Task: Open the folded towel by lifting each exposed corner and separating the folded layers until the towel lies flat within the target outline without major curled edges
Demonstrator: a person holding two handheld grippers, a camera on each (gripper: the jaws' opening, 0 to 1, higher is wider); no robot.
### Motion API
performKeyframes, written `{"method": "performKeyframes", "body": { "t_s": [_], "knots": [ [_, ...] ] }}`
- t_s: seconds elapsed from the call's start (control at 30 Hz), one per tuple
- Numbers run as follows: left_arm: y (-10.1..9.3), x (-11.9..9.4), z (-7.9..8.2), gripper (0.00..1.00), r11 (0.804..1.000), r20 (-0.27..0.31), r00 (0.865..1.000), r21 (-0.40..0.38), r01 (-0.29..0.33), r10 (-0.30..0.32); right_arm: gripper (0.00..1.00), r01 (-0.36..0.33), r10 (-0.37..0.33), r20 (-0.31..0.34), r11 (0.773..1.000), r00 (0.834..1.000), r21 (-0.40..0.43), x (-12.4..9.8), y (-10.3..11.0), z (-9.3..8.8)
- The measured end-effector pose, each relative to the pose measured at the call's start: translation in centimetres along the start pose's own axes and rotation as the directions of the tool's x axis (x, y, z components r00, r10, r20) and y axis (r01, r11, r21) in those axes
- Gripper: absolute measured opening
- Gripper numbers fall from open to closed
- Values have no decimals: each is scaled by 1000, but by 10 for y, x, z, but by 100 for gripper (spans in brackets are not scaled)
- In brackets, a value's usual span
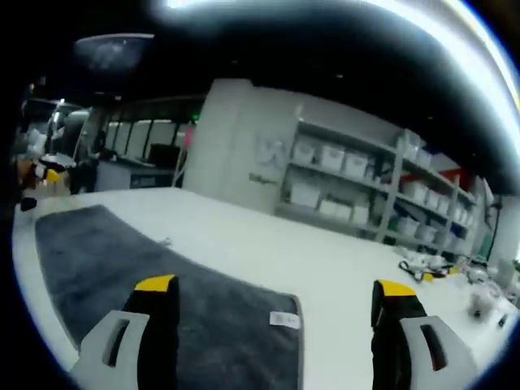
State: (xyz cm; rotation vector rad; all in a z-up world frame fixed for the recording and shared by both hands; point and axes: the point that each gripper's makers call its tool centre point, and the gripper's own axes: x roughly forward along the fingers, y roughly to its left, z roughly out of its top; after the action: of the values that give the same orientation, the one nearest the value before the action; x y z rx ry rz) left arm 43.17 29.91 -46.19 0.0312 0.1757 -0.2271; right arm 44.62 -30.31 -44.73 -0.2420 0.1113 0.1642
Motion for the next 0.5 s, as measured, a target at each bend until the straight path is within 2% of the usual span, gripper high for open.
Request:
{"method": "performKeyframes", "body": {
  "t_s": [0.13, 0.23, 0.37, 0.5],
  "knots": [
    [-15, -18, 11, 99, 1000, 41, 999, -13, 23, -22, 100, -18, 18, 15, 1000, 1000, 22, -20, 10, 2],
    [-38, -31, 16, 96, 996, 63, 994, -16, 93, -91, 100, -24, 24, 41, 999, 999, 22, -37, 17, 9],
    [-54, -48, 20, 99, 997, 93, 992, 6, 81, -81, 100, -38, 35, 78, 999, 996, 31, -58, 27, 16],
    [-70, -67, 18, 100, 996, 113, 990, 17, 89, -91, 100, -57, 56, 70, 998, 996, 13, -73, 39, 9]
  ]
}}
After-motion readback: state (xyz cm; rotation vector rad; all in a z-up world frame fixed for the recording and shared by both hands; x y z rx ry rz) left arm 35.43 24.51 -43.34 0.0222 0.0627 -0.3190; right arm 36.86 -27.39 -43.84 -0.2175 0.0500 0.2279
